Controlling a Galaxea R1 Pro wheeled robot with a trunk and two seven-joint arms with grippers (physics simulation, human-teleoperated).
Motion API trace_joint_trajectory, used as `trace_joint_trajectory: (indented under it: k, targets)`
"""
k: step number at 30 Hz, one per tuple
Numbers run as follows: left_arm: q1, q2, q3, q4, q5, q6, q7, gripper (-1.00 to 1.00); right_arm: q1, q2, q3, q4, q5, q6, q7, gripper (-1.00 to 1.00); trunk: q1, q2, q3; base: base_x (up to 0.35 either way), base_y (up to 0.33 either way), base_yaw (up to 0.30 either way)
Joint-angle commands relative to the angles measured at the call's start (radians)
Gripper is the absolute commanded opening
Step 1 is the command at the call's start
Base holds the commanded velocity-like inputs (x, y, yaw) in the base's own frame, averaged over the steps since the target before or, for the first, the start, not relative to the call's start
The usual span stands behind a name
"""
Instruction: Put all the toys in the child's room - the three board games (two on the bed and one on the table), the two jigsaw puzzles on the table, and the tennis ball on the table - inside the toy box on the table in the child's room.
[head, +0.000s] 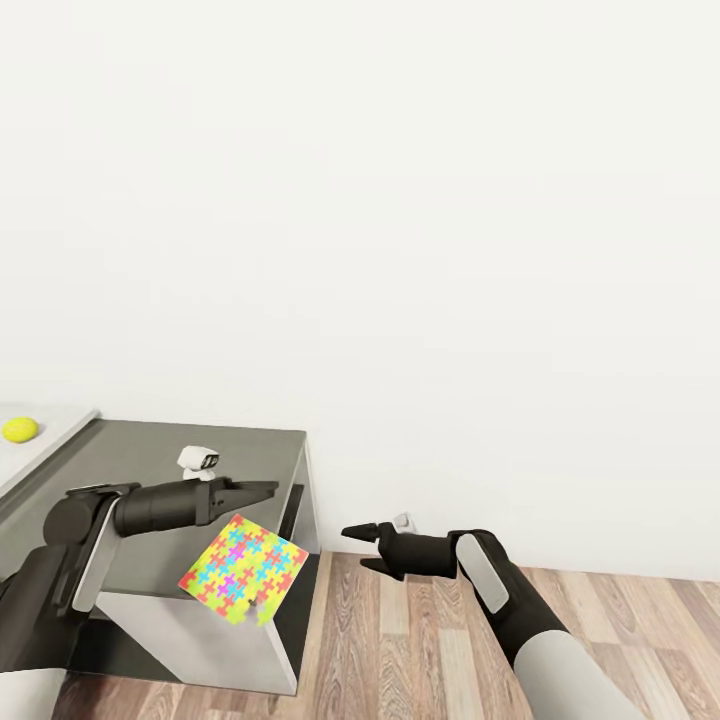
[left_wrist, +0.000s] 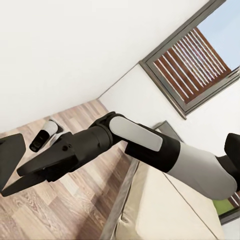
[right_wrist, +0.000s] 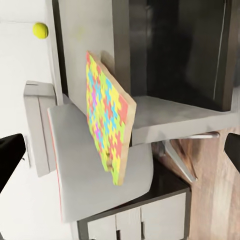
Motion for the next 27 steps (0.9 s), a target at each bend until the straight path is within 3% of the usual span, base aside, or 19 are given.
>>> trace_joint_trajectory:
  k: [1, 27]
  targets:
    - [0.000, 0.001, 0.001, 0.000, 0.002, 0.010, -0.003, 1.00, -0.001, 0.000, 0.000, 0.000, 0.008, -0.002, 0.008, 1.00, 0.000, -0.001, -0.001, 0.000, 0.000, 0.000]
    - [0.003, -0.005, 0.000, -0.011, 0.003, 0.009, -0.016, 1.00, -0.001, 0.000, 0.001, 0.000, 0.014, -0.034, 0.014, 1.00, 0.000, -0.001, -0.001, 0.014, 0.053, 0.000]
